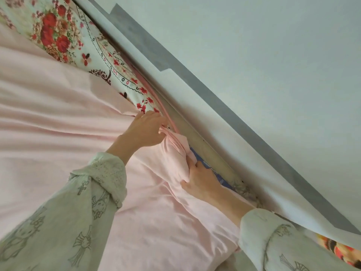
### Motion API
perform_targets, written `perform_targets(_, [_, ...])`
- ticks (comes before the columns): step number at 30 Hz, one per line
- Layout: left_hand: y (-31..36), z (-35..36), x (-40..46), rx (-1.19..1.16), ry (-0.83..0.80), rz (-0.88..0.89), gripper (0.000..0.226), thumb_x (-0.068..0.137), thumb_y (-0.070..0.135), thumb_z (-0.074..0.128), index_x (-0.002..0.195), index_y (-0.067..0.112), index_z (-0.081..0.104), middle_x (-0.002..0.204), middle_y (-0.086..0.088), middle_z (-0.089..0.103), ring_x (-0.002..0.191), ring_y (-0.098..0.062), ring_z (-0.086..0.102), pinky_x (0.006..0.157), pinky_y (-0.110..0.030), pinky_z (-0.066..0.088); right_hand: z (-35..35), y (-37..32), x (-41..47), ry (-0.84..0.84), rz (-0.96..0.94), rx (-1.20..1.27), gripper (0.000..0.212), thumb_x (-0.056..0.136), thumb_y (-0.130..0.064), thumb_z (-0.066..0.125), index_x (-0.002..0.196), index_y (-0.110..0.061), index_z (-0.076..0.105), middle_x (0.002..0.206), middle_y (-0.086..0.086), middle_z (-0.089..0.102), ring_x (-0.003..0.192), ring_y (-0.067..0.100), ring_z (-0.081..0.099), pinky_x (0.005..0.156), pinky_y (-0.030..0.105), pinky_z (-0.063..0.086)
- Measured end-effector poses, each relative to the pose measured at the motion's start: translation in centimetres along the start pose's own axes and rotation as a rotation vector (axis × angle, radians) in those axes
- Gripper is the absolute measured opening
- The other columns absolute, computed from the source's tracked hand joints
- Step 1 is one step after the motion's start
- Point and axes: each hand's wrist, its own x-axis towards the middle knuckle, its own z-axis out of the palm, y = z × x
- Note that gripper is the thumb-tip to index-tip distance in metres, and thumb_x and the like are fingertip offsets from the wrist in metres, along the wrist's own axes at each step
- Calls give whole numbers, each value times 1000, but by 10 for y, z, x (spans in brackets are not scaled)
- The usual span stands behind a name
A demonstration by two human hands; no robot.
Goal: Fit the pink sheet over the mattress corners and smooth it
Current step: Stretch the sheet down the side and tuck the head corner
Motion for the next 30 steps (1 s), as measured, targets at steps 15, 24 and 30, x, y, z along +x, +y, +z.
perform_targets(15, [12,-13,32,4,-29,8,24,89,28,55,106,13,61,104,-6,61,102,-28,55,86,-37,39,14,4,5,-110,139,194,91,81,-48,53,149,-27,-4,149,6,32,132,32,38,108,53,31])
perform_targets(24, [32,16,49,-12,122,142,22,97,25,40,110,10,48,105,-11,65,92,-34,61,72,-33,33,15,2,1,-117,16,287,100,83,-38,56,149,-14,-15,146,13,36,122,33,48,92,37,44])
perform_targets(30, [24,29,67,208,-60,143,29,100,30,30,120,14,42,96,-16,68,92,-33,63,88,-36,38,19,11,5,-219,-15,295,111,78,-56,57,147,-16,-21,157,12,16,137,32,34,105,40,37])
